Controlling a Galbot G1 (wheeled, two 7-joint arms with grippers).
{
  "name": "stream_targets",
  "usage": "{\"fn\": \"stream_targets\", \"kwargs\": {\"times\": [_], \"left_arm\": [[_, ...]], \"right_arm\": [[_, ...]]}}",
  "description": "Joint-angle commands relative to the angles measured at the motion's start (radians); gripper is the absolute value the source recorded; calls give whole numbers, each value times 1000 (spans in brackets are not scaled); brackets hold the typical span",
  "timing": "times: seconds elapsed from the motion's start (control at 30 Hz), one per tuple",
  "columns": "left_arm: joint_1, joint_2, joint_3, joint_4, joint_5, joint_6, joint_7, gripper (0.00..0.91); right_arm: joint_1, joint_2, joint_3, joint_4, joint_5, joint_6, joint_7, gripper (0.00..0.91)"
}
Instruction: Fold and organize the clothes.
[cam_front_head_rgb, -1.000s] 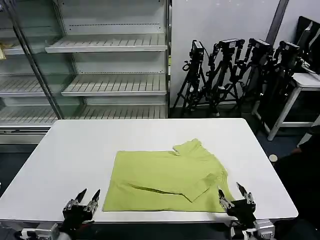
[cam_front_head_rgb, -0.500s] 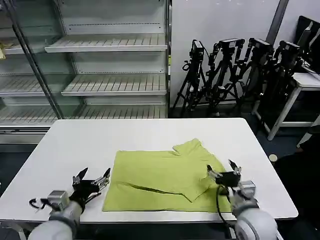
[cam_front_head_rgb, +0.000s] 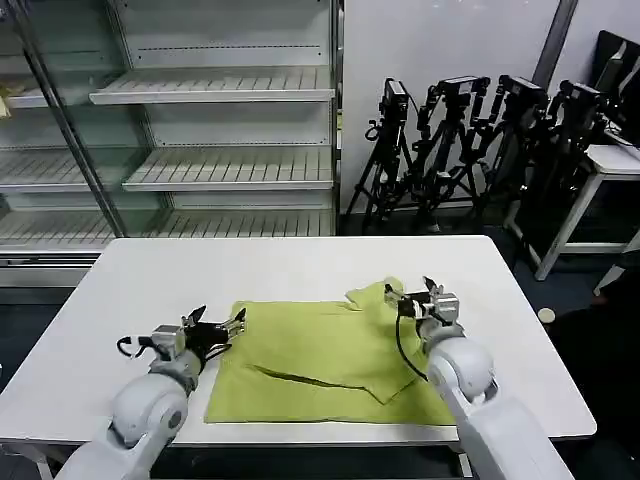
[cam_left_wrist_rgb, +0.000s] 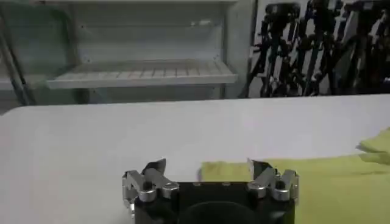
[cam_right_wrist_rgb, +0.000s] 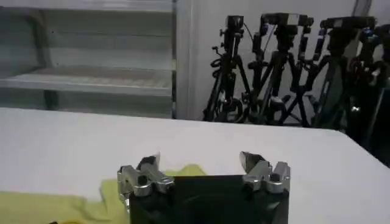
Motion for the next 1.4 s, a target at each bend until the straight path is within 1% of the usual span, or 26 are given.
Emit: {"fn": "stream_targets", "kwargs": {"times": [0.03,0.17,0.2,0.23,0.27,0.37,0.4,0.43,0.5,0.53,0.57,0.6,0.63,0.73,1.03,1.27,1.4], "left_arm": [[-188,9,144,180,-7,13,-14,907],[-210,4,167,207,-8,13,-11,907],[-215,3,170,213,-8,13,-11,695],[-224,-1,176,222,-12,13,-11,161],[-229,-3,180,230,-15,13,-11,20],[-236,-3,183,236,-25,12,3,30],[-236,-2,184,234,-27,12,6,30],[-233,-1,187,232,-26,12,10,20],[-229,-1,191,229,-25,12,11,20],[-227,-3,193,230,-25,12,12,20],[-226,-4,194,231,-25,12,13,20],[-225,-5,195,231,-25,12,14,20],[-223,-6,197,232,-25,12,16,20],[-218,-9,196,232,-37,13,20,20],[-194,-9,176,224,-86,12,22,20],[-176,-9,153,194,-103,10,29,20],[-164,-3,128,159,-114,10,28,20]], "right_arm": [[127,33,-53,-171,27,-8,10,907],[132,37,-56,-207,30,-8,12,907],[134,38,-57,-218,38,-8,13,907],[138,39,-58,-226,52,-9,14,907],[139,40,-59,-235,61,-9,17,907],[136,41,-62,-239,74,-9,19,907],[134,41,-63,-238,78,-9,19,887],[131,41,-63,-234,83,-9,18,806],[123,42,-64,-228,96,-10,21,574],[119,42,-63,-226,110,-9,24,333],[115,42,-63,-224,122,-9,25,222],[114,42,-63,-224,125,-9,26,20],[112,42,-62,-223,133,-9,28,0],[107,40,-60,-216,150,-9,30,0],[97,31,-57,-193,161,-7,24,0],[92,27,-41,-146,173,-4,6,0],[81,16,-36,-99,168,29,-4,0]]}}
